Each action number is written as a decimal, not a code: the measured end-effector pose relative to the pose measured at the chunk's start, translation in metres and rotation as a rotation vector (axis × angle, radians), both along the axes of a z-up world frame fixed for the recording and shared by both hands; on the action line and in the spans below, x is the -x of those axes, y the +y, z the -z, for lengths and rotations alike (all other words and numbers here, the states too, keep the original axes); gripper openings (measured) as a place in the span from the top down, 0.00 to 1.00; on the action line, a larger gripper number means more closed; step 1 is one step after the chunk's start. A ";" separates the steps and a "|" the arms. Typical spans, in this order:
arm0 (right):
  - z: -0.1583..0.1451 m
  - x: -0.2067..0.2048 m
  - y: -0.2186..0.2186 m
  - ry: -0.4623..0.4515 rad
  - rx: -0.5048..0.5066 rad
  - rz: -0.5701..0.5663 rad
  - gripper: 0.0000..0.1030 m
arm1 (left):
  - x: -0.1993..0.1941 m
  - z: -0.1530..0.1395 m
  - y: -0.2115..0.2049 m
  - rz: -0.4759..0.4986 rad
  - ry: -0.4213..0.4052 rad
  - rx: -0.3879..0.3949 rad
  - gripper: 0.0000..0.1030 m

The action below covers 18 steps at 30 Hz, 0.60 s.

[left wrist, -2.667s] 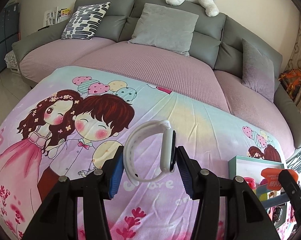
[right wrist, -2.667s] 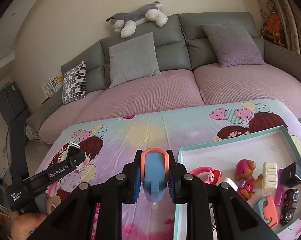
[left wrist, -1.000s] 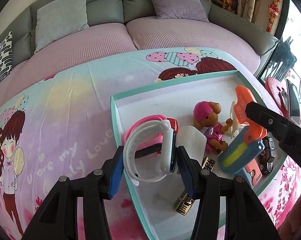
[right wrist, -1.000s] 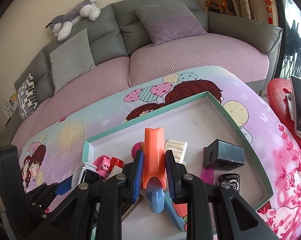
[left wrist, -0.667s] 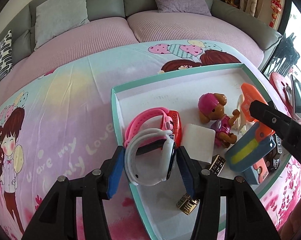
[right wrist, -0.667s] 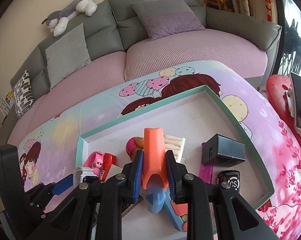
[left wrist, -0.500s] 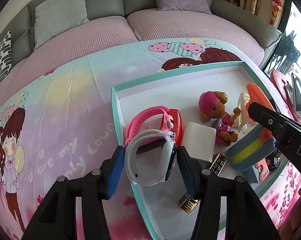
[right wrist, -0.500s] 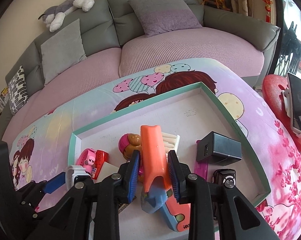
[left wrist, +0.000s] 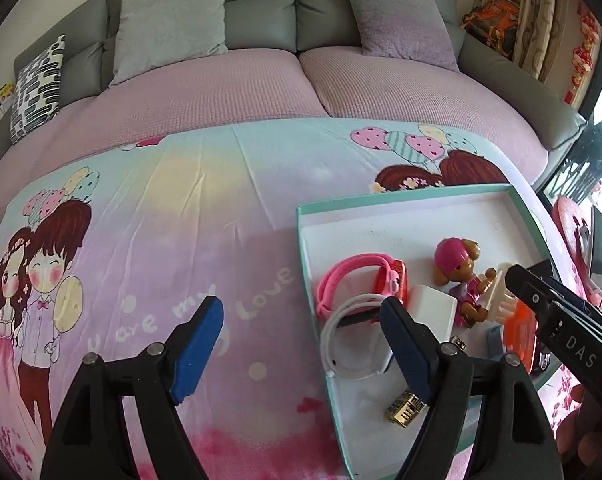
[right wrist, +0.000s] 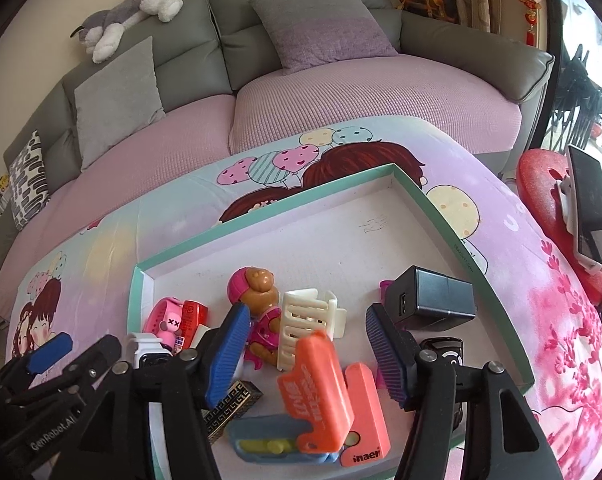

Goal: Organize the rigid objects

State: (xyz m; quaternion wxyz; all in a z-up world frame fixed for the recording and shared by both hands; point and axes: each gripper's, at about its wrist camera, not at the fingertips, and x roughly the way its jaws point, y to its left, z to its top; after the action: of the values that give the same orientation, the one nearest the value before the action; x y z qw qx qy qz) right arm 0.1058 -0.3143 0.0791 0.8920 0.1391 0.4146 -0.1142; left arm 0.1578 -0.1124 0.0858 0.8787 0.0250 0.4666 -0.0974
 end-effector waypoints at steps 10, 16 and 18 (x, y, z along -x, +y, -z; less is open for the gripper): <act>0.004 -0.005 0.007 0.010 0.015 -0.021 0.26 | -0.015 0.017 0.074 -0.257 0.037 0.018 0.19; 0.004 -0.006 0.009 0.008 0.023 -0.021 0.15 | -0.018 0.025 0.099 -0.336 0.046 0.010 0.17; 0.004 -0.006 0.010 0.005 0.029 -0.020 0.09 | -0.019 0.029 0.100 -0.337 0.051 0.008 0.08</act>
State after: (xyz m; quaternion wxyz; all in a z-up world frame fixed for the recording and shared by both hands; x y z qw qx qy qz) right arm 0.1117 -0.3043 0.0754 0.8939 0.1218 0.4167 -0.1117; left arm 0.1765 -0.0128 0.0572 0.8706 -0.0596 0.4858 0.0490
